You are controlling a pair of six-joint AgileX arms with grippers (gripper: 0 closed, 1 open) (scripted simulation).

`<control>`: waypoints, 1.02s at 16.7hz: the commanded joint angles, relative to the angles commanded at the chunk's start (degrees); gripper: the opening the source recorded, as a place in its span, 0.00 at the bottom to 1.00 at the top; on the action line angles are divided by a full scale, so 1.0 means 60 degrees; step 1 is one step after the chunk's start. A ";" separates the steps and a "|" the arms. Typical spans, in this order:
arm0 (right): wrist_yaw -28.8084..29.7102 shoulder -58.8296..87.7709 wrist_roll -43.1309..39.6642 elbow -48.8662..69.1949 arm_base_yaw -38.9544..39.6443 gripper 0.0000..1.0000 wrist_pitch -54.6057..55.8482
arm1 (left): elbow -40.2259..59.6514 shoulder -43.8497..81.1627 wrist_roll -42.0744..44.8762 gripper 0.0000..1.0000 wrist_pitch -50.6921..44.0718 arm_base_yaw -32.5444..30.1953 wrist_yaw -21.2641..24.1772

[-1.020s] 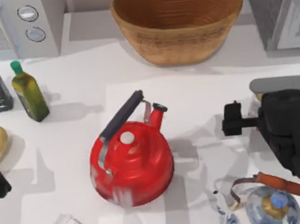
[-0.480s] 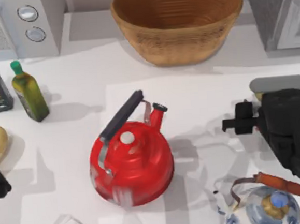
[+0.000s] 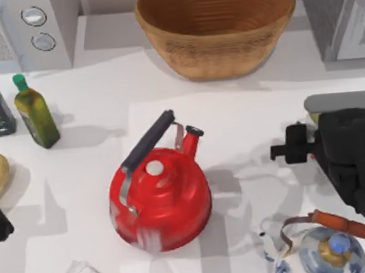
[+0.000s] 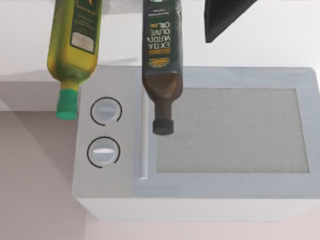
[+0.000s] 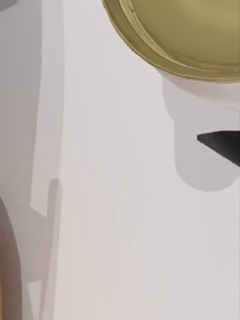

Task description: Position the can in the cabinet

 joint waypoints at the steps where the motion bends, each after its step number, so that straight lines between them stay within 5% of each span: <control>1: 0.0000 0.0000 0.0000 0.0000 0.0000 0.00 0.0000 | 0.0000 0.0000 0.0000 1.00 0.0000 0.0000 0.0000; 8: 0.0134 -0.0153 0.0099 0.0656 0.0019 0.00 -0.0848 | 0.0000 0.0000 0.0000 1.00 0.0000 0.0000 0.0000; 17: 0.0036 -0.3161 0.0315 0.2186 -0.0409 0.00 -0.5914 | 0.0000 0.0000 0.0000 1.00 0.0000 0.0000 0.0000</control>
